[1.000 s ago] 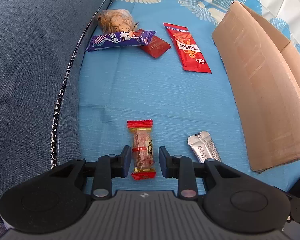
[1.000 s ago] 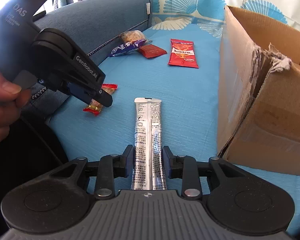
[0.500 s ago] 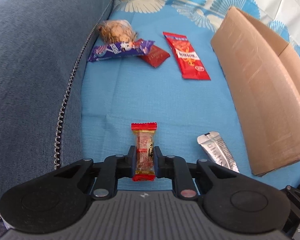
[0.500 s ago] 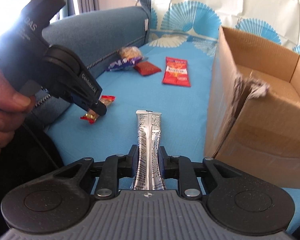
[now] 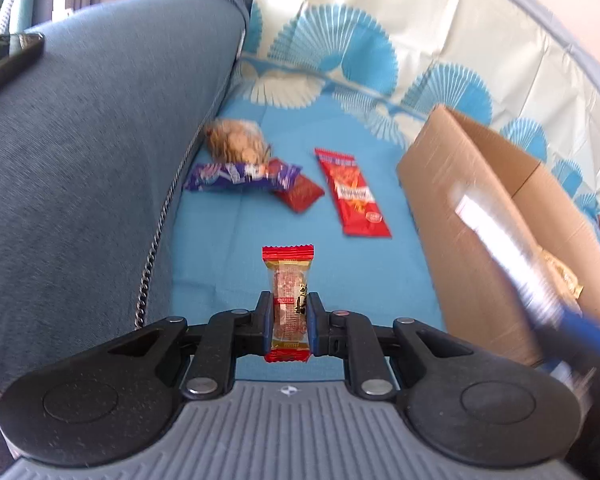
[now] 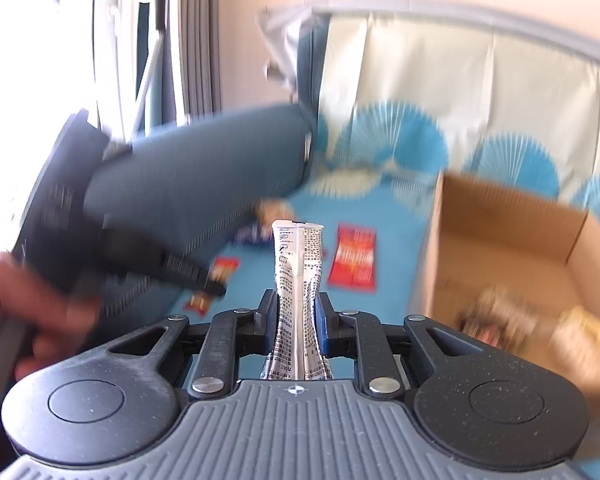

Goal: Organize snacks
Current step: 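Lift both held snacks and carry them over the cardboard box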

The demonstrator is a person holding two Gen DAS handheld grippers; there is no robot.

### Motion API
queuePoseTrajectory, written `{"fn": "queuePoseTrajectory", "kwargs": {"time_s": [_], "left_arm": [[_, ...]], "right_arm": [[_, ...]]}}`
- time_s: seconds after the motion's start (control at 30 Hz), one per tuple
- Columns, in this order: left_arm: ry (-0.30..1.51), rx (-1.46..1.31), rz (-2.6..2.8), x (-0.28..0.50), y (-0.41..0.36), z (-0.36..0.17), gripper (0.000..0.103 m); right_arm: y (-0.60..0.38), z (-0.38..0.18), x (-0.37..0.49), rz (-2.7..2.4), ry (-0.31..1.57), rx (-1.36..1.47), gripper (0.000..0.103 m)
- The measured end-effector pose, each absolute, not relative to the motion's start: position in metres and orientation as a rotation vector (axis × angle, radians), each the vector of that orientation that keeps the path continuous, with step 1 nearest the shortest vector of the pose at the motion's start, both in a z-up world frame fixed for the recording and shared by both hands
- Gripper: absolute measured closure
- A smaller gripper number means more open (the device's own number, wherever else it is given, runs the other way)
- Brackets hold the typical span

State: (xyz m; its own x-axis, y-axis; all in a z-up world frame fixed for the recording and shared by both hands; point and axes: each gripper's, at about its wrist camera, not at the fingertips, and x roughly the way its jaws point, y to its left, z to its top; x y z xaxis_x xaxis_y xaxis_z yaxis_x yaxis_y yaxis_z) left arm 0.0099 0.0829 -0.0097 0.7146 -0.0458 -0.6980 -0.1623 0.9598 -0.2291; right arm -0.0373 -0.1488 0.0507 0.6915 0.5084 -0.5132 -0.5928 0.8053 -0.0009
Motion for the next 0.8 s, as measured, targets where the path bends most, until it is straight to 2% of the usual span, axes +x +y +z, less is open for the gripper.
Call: {"fn": "queuePoseTrajectory", "kwargs": {"time_s": [0.3, 0.8], "left_arm": [[0.667, -0.277, 0.065, -0.002, 0.083, 0.002, 0.085], [0.537, -0.183, 0.172, -0.019, 0.061, 0.022, 0.085]], "right_arm": [[-0.191, 0.108, 0.006, 0.65, 0.361, -0.193, 0.082], [-0.262, 0.092, 0.046, 0.515, 0.343, -0.023, 0.082]]}}
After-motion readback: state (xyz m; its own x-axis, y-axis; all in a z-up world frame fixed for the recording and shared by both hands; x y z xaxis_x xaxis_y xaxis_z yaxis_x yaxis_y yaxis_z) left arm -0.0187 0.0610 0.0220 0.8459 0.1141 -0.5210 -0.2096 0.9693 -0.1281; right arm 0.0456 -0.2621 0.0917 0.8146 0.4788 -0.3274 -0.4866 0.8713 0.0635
